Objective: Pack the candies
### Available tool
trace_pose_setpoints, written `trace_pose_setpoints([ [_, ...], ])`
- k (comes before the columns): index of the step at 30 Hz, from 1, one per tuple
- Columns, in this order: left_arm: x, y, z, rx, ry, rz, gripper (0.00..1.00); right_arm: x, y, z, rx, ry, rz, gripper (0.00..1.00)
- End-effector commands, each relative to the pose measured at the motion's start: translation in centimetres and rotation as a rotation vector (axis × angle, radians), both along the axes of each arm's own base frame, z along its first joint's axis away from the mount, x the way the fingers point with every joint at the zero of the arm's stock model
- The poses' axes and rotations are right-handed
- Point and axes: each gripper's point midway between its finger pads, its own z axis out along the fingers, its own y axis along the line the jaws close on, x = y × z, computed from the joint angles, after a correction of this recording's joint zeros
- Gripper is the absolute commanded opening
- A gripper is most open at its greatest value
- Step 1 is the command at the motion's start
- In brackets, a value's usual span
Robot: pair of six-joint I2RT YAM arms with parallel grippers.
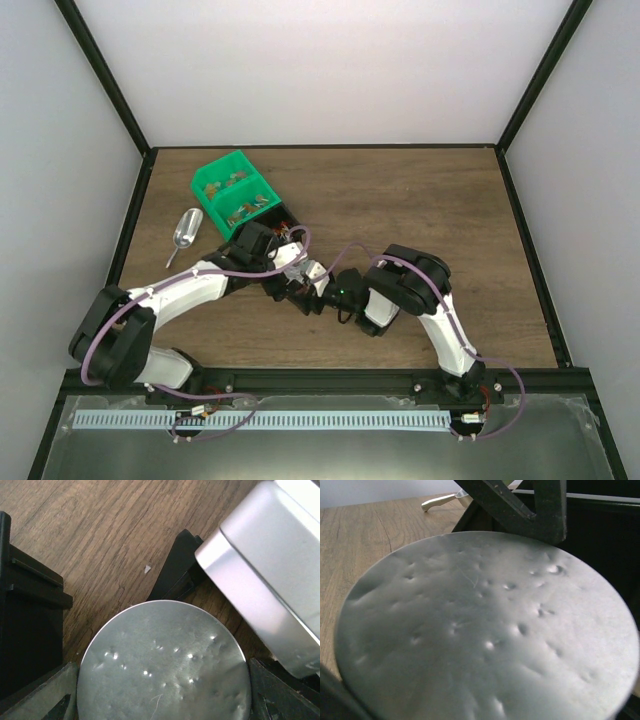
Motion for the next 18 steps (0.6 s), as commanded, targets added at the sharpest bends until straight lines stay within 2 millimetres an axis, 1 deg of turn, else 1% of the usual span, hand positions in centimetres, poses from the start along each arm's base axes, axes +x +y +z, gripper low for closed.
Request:
trace_pose_setpoints([
  [1,-1.2,-0.2,0.3,-0.001,0.001,-0.093,0.76,-3.1,-2.4,-7.2,-0.183,0.234,0.029,0.71],
  [4,-2.5,-0.1,0.0,0.015,0.024,-0.182,0.75,-3.9,-2.1,-6.7,-0.172,0.222,0.070,0.71],
  [8,-4.9,0.6,-1.4,0.077,0.076,-0.366,0.74,-5.3,-1.7,-6.1,-0.151,0.220,0.143,0.70],
  [10,-5.4,1.0,-2.1,0.107,0.093,-0.435,0.73,-5.9,-1.5,-5.8,-0.143,0.216,0.172,0.70],
  [14,-5.9,1.8,-3.0,0.174,0.096,-0.569,0.74,-6.8,-1.5,-5.5,-0.136,0.210,0.215,0.69],
  [16,-5.6,2.1,-3.3,0.215,0.087,-0.621,0.74,-6.9,-1.5,-5.5,-0.136,0.210,0.224,0.68],
  [18,-5.3,2.3,-3.2,0.241,0.089,-0.653,0.74,-6.9,-1.5,-5.5,-0.137,0.212,0.222,0.68],
])
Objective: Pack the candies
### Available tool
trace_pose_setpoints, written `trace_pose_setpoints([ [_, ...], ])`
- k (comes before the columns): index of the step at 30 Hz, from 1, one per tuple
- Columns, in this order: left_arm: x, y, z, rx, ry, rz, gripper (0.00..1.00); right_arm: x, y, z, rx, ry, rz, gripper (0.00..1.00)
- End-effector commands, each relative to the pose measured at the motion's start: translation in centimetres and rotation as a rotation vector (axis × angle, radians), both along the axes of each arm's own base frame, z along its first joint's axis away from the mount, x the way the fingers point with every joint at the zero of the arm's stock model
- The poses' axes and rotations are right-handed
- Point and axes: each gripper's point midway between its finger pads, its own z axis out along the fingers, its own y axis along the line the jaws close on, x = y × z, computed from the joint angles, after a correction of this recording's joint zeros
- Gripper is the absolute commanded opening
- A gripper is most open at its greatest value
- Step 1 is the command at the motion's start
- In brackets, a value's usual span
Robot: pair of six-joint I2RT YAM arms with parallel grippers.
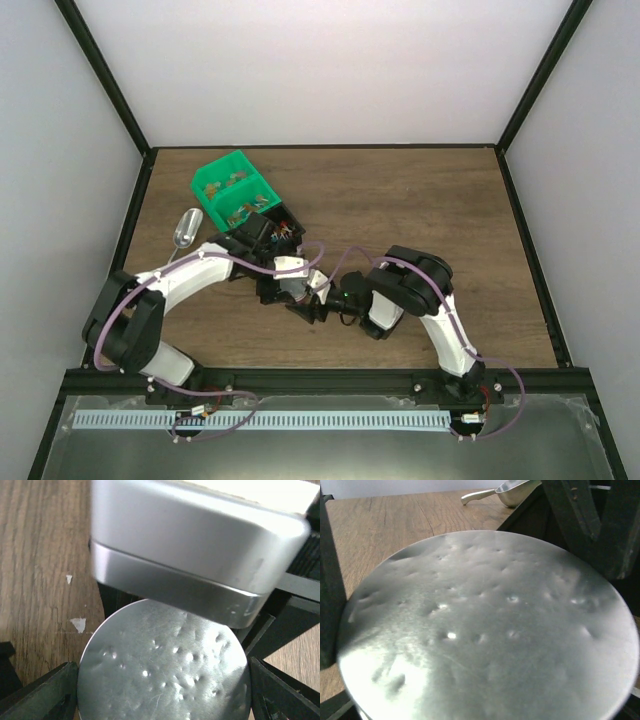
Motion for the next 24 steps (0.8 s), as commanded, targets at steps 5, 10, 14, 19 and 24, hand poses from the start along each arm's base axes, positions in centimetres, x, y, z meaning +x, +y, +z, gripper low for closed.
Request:
trace_pose_setpoints([
  [5,-0.6,1.3,-0.5,0.072,0.040,-0.120,0.92,-2.9,-1.5,-5.8,-0.150,0.226,0.022,0.68],
  [10,-0.2,1.4,2.0,-0.031,-0.037,0.041,1.00,-1.1,-2.0,-6.5,-0.171,0.233,-0.074,0.68],
  [14,0.1,1.8,3.2,-0.089,-0.021,0.228,1.00,0.6,-2.5,-7.2,-0.192,0.234,-0.168,0.71],
  [19,0.6,2.1,2.4,-0.128,0.021,0.396,1.00,1.2,-2.7,-7.7,-0.203,0.240,-0.207,0.72],
  [24,1.7,1.6,1.9,-0.138,0.022,0.457,1.00,1.6,-2.8,-7.9,-0.212,0.236,-0.226,0.72],
])
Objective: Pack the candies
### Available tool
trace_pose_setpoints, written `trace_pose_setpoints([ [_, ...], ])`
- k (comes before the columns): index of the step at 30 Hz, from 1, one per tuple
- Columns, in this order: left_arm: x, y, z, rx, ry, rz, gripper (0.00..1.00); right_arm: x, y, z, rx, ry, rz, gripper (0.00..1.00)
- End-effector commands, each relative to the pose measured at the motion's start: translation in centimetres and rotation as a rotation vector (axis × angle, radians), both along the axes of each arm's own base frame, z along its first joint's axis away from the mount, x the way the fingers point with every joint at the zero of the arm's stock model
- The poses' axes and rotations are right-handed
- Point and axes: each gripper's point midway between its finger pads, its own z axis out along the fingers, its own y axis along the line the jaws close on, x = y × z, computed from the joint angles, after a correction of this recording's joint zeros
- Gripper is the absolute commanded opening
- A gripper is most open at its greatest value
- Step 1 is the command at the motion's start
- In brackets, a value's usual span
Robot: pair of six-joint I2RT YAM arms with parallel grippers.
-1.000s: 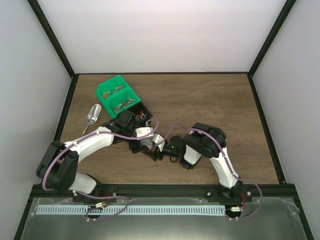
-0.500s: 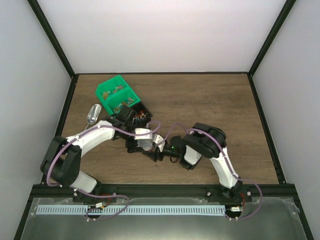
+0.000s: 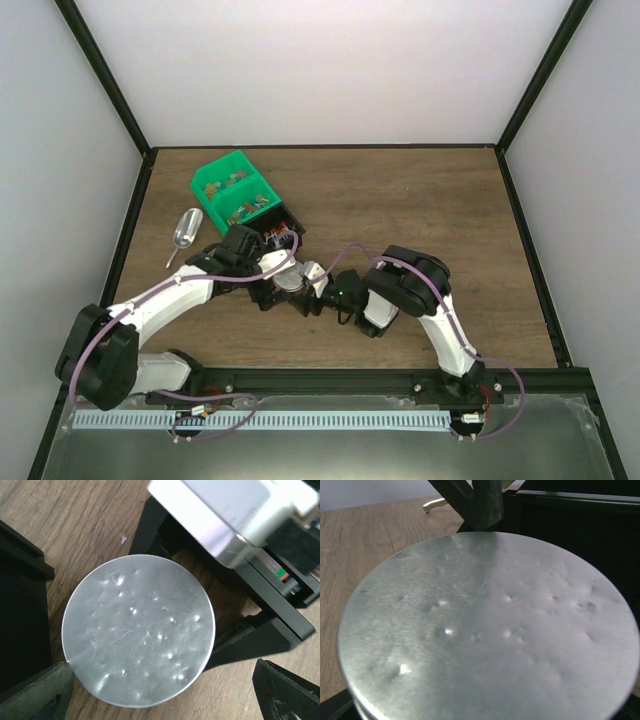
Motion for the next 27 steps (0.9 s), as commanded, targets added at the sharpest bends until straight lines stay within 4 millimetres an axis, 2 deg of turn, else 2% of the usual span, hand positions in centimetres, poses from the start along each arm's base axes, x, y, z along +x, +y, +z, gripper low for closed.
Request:
trace_pose_setpoints([
  [1,1.7,-1.0,0.4,-0.051,-0.015,0.102,1.00,-1.3,-3.0,-8.0,-0.211,0.223,-0.076,0.72],
  [13,3.9,-2.5,-0.4,-0.047,-0.012,0.156,1.00,-1.4,-3.0,-8.2,-0.215,0.230,-0.069,0.72],
  [16,4.2,-2.5,-0.3,-0.047,-0.023,0.158,0.97,-1.5,-2.9,-8.2,-0.216,0.231,-0.063,0.72],
  [22,2.4,-2.7,-0.6,-0.037,-0.005,0.042,0.90,-2.4,-2.5,-8.2,-0.208,0.242,-0.008,0.72],
  [27,0.0,-1.8,-3.4,0.075,0.081,-0.110,0.89,-3.5,-2.1,-8.0,-0.202,0.235,0.058,0.70],
])
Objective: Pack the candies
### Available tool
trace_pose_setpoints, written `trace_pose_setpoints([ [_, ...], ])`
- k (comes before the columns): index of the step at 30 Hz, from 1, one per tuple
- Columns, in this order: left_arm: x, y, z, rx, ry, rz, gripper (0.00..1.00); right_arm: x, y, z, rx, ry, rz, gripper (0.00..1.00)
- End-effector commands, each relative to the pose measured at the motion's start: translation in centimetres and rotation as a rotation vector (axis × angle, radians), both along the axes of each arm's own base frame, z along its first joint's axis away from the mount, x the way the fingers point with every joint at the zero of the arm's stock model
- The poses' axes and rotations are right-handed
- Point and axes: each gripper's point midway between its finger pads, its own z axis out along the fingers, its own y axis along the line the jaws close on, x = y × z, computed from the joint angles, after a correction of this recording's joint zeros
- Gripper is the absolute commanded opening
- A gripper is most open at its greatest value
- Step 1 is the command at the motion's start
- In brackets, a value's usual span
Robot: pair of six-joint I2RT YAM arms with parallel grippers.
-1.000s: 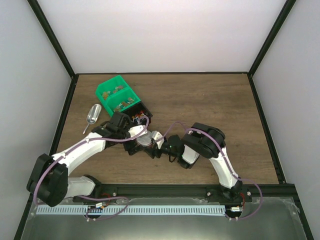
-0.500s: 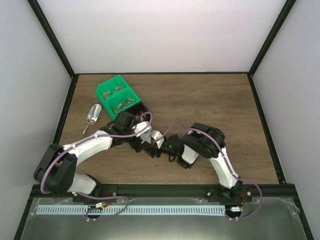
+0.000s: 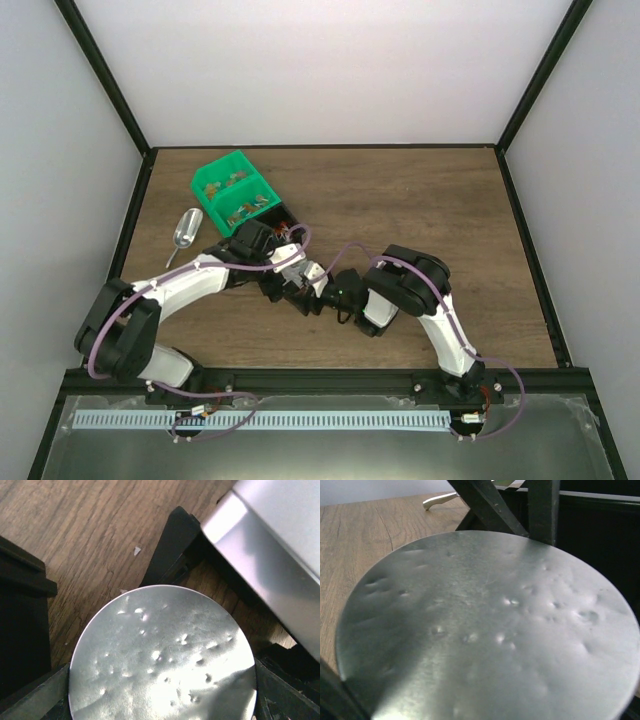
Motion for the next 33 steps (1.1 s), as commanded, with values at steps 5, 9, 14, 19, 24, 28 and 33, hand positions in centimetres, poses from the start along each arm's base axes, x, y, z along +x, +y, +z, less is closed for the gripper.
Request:
trace_pose_setpoints([
  [5,-4.2,0.8,-2.9,0.125,0.049,-0.371,0.88,-5.1,-1.9,-6.9,-0.166,0.227,0.138,0.70],
  [9,-5.1,1.7,-3.5,0.204,0.045,-0.549,0.88,-6.6,-1.7,-6.2,-0.146,0.217,0.209,0.69],
  [14,-3.9,1.6,-2.6,0.220,0.054,-0.654,0.89,-6.9,-1.6,-6.2,-0.139,0.220,0.225,0.68],
  [19,-3.0,1.0,-0.9,0.183,0.026,-0.609,1.00,-6.1,-1.7,-6.5,-0.150,0.224,0.178,0.68],
  [24,-3.3,1.1,2.2,0.095,-0.026,-0.451,1.00,-4.7,-1.8,-7.3,-0.171,0.243,0.104,0.68],
  [28,-3.6,1.4,3.7,-0.004,-0.097,-0.273,1.00,-4.0,-1.9,-7.4,-0.170,0.241,0.060,0.68],
  [33,-2.4,2.1,2.4,-0.012,-0.047,-0.061,1.00,-3.1,-2.2,-7.4,-0.175,0.229,0.014,0.68],
])
